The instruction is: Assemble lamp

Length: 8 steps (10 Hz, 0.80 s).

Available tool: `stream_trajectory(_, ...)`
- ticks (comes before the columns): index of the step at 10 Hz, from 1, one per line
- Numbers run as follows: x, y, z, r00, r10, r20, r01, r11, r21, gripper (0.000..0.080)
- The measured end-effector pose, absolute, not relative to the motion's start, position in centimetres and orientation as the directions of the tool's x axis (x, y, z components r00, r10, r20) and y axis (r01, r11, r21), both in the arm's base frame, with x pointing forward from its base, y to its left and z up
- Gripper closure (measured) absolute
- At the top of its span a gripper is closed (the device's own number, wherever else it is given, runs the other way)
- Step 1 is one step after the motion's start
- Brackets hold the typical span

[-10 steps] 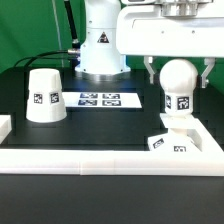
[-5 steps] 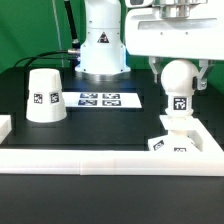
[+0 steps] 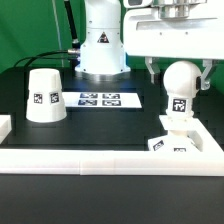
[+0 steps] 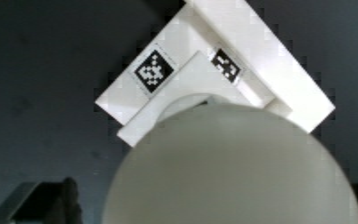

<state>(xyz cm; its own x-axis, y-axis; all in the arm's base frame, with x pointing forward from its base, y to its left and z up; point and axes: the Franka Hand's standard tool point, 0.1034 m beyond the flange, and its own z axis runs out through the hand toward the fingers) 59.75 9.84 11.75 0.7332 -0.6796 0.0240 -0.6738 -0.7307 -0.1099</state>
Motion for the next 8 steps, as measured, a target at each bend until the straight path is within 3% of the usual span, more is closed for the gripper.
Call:
stream_trajectory(3,59.65,10.41,11.59,0.918,-0.393,0.059,-0.387,-0.917,-0.094,0.0101)
stream_trajectory(8,59.84,10.34,11.60,0.994,0.054,0.096,0.060,-0.997,-0.057,0.0101)
